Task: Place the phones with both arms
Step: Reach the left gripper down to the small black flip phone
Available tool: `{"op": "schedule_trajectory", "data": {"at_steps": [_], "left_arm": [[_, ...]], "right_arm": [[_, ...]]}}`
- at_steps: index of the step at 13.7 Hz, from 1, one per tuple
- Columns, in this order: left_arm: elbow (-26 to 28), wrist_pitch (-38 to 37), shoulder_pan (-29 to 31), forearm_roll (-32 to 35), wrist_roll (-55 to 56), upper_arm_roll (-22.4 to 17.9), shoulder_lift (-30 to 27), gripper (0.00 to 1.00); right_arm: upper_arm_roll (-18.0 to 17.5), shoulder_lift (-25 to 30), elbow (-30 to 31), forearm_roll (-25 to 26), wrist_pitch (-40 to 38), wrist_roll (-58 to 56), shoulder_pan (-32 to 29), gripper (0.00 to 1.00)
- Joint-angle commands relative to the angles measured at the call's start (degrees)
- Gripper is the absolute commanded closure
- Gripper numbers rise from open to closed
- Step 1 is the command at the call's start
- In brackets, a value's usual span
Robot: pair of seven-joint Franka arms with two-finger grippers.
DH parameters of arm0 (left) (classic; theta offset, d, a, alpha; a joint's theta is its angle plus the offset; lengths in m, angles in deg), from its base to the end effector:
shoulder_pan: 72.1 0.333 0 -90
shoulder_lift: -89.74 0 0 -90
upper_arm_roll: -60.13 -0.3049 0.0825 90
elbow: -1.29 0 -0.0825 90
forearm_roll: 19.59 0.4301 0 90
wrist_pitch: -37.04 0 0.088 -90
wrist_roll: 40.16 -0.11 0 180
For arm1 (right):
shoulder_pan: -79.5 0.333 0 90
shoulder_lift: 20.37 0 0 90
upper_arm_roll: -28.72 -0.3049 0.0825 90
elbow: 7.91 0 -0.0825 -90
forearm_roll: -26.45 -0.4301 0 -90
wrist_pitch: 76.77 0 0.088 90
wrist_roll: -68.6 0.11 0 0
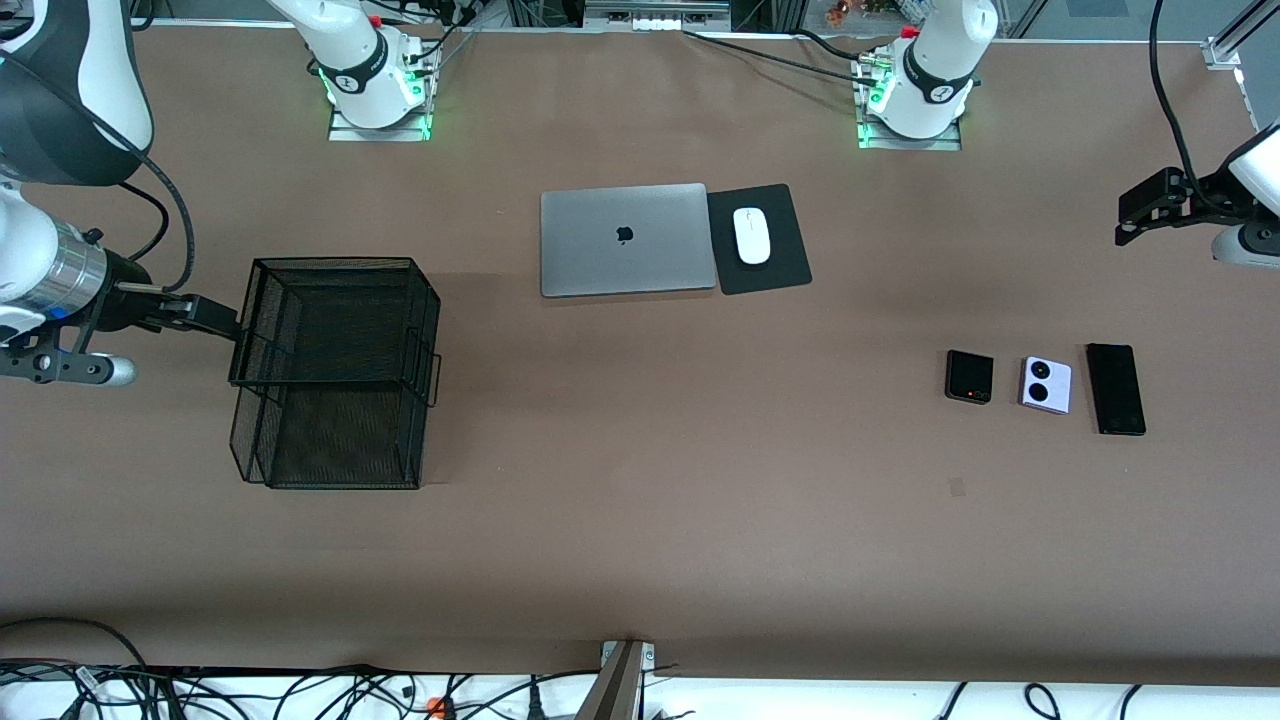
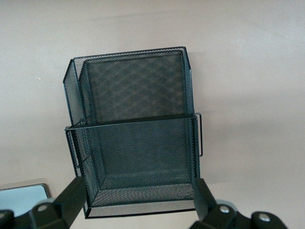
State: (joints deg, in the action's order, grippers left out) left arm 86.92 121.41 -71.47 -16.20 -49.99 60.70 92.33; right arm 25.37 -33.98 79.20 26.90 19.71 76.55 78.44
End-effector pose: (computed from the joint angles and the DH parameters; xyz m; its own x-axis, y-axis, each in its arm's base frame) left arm 0.6039 0.0077 0.6142 0.9836 -0.1637 -0.0760 -0.1675 -0.9848 -0.0464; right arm 0.6691 0.0226 0.4950 0.9924 -0.0985 -0.0737 -0.0984 -0.9951 0.0042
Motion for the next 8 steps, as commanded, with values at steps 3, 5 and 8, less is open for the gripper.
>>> {"op": "schedule_trajectory", "data": {"at_steps": [3,5,8], "left_arm": [[0.07,0.18,-0.54,-1.28,-0.63,-0.13,-0.74,0.0],[0.07,0.18,-0.45,-1.28,-1.06,-0.13,-0.74,0.0],[0.86,0.0,-0.18,-1.28,-1.77,-0.22,-0.74,0.0]], "right_arm": [[0.36,0.25,-0.19,-0.81,0.29,0.05,0.09,0.0],[0.36,0.25,-0.27,-0.81,0.29,0.22,0.09,0.0],[0.36,0.25,-0.27,-0.81,0.2,0.4,0.09,0.0]]}}
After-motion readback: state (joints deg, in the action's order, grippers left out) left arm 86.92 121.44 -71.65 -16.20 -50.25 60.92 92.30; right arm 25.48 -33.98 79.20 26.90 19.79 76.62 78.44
